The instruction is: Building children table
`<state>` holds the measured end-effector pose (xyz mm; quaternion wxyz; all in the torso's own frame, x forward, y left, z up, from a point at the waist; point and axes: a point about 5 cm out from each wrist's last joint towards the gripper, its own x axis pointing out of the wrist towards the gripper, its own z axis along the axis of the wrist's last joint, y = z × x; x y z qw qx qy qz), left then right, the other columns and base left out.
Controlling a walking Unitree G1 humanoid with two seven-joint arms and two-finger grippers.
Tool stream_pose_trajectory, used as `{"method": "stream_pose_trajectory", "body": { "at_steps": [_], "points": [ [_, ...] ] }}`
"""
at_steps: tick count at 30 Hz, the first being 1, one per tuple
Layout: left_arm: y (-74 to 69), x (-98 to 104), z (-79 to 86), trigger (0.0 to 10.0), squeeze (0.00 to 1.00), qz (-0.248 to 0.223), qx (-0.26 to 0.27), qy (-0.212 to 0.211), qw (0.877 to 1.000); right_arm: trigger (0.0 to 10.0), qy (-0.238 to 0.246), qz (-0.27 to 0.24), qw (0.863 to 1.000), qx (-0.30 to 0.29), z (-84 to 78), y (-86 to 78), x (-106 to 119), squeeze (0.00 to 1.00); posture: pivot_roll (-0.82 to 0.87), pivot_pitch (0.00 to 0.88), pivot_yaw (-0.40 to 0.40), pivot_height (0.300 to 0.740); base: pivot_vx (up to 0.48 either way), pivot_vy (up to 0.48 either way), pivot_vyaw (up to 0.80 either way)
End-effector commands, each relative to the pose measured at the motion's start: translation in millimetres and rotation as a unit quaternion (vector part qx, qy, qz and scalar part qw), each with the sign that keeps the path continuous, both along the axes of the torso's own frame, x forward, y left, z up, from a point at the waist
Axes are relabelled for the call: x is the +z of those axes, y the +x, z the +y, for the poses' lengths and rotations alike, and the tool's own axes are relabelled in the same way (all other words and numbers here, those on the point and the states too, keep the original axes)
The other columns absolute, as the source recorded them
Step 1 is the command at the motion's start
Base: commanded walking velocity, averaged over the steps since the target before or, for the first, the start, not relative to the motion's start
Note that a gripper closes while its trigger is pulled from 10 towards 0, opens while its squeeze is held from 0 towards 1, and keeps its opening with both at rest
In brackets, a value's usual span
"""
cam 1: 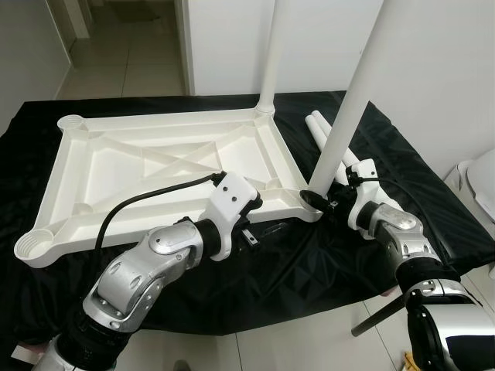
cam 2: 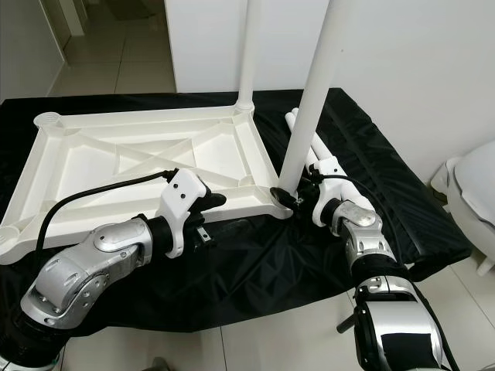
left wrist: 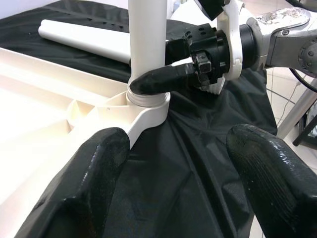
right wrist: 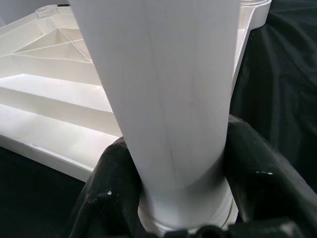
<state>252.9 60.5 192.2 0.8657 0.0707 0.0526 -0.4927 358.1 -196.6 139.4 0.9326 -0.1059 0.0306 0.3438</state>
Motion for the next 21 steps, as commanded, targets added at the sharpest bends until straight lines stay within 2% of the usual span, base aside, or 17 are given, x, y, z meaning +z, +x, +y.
{"method": "stream_pose_trajectory", "body": {
  "at_steps": [1,8,14,21],
  "points": [
    [-4.0,4.1,-1.7,10.0,0.0,0.0,-0.033,-0.001,0.999,0.0,-0.013,0.009,1.0,0.018,2.9,-1.7,-5.6,0.0,-0.01,0.017,-0.003,0.74,0.0,0.0,0.0],
    [-4.4,3.6,-2.6,10.0,0.0,0.002,-0.034,-0.002,0.999,0.0,0.002,0.009,1.0,-0.001,0.3,-3.7,-9.9,0.0,-0.02,0.02,-0.004,0.74,0.0,0.0,0.0],
    [-4.7,2.8,-3.3,10.0,0.0,0.003,-0.033,-0.002,0.999,0.0,0.023,-0.002,0.997,-0.069,5.3,-3.0,-15.9,0.0,-0.02,0.02,-0.01,0.74,0.0,0.0,0.0],
    [-5.7,2.3,-3.7,10.0,0.0,0.004,-0.033,-0.003,0.999,0.0,0.049,-0.004,0.992,-0.12,9.2,-2.2,-17.9,0.0,-0.02,0.018,-0.014,0.74,0.0,0.0,0.0]
  ]
}}
